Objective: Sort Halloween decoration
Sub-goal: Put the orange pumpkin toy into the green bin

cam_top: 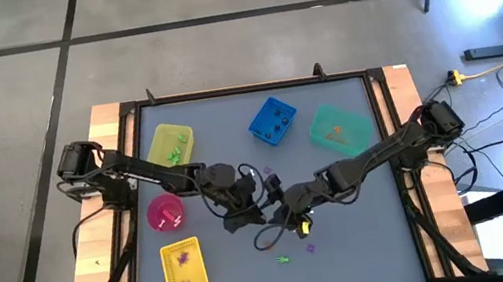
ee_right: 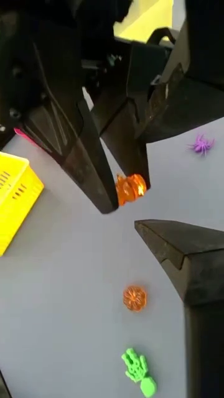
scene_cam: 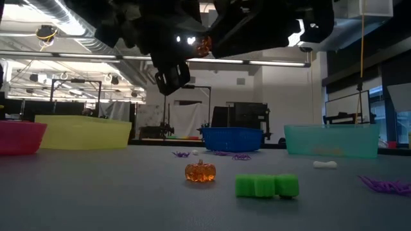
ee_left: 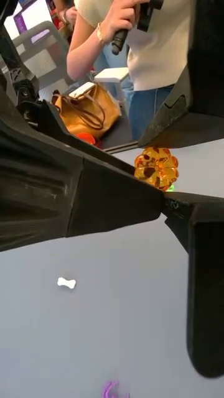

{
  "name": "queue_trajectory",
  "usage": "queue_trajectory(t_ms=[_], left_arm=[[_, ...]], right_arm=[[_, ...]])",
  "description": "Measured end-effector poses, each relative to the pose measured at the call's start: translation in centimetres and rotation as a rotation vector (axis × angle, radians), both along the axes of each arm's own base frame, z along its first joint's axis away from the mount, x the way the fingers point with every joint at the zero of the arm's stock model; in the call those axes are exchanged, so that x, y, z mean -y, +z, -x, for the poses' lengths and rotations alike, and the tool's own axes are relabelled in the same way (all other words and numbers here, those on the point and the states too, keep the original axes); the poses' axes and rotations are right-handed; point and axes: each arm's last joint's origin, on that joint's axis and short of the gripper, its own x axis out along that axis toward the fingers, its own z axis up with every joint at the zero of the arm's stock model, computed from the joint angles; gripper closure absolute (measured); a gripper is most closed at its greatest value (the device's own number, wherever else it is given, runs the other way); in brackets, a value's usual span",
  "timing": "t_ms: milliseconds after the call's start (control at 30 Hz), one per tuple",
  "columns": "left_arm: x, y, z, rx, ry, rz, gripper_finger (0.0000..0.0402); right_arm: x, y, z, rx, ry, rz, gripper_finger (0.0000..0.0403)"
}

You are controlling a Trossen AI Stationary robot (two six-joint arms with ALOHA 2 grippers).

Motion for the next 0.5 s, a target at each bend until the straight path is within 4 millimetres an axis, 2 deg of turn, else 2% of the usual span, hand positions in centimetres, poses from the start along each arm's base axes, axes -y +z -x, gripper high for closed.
queue_trajectory(t_ms=[500], left_arm=[[-0.04, 0.44, -0.19, 0.048, 0.008, -0.009, 0.0323]], right_arm=[[-0.26, 0.59, -0.39, 0.076, 0.081, 0.002, 0.0182]])
